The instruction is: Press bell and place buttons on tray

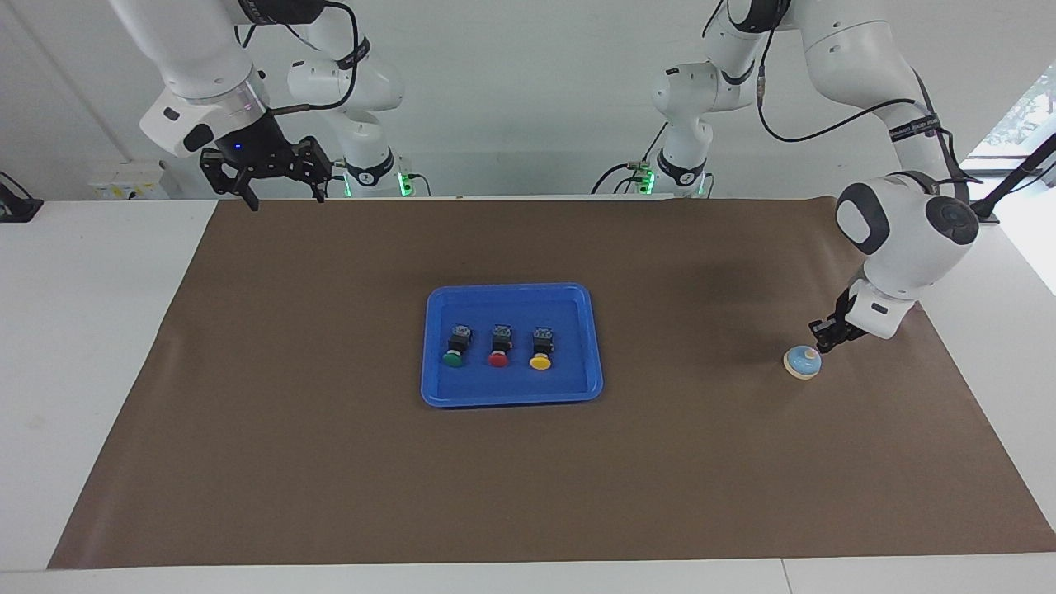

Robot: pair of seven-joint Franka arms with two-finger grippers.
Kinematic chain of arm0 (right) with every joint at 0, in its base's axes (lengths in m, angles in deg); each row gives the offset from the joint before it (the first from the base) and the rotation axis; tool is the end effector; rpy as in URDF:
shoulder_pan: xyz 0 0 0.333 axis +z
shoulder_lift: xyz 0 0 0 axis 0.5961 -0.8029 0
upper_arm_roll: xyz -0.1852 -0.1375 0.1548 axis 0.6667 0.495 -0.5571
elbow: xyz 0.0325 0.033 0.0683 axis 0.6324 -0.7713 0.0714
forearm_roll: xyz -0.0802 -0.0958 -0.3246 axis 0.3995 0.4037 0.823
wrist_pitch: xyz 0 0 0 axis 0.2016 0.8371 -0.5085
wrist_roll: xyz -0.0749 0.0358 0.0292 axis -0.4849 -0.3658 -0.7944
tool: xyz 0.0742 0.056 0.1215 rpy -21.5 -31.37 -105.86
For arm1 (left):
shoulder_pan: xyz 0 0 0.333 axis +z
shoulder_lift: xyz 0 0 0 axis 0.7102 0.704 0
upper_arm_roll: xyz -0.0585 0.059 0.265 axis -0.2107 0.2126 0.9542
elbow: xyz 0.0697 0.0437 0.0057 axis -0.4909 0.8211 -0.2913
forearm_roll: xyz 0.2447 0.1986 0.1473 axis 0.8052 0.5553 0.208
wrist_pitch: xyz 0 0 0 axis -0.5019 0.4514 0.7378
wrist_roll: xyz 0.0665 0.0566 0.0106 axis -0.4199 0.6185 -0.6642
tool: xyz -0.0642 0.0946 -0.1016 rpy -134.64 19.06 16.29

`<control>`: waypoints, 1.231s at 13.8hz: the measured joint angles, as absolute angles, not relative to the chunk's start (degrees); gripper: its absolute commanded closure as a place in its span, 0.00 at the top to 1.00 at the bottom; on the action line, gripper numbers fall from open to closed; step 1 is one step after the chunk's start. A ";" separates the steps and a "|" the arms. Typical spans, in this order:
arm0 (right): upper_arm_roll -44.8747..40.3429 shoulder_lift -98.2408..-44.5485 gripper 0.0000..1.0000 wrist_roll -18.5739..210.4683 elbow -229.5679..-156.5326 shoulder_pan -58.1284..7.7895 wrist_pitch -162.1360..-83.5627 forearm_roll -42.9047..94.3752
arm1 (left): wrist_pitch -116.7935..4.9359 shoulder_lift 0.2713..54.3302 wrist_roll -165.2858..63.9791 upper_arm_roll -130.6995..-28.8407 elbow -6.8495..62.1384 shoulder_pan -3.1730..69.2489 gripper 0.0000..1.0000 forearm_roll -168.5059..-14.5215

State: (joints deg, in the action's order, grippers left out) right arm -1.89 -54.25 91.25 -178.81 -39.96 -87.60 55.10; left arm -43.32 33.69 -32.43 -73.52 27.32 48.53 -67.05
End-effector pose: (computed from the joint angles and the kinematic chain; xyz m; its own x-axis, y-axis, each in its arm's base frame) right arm 0.4792 0.0333 0.5509 0.9883 0.1216 -0.0924 0.1200 -0.9925 -0.0230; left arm 0.5668 0.0629 0.2975 0.9975 0.0702 0.0097 0.0702 -0.9975 -0.0055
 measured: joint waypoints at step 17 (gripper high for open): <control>-1.91 -54.22 1.00 91.24 -178.81 -39.90 -87.60 54.96 | -6.12 16.70 -32.64 -74.26 15.16 43.68 1.00 -67.05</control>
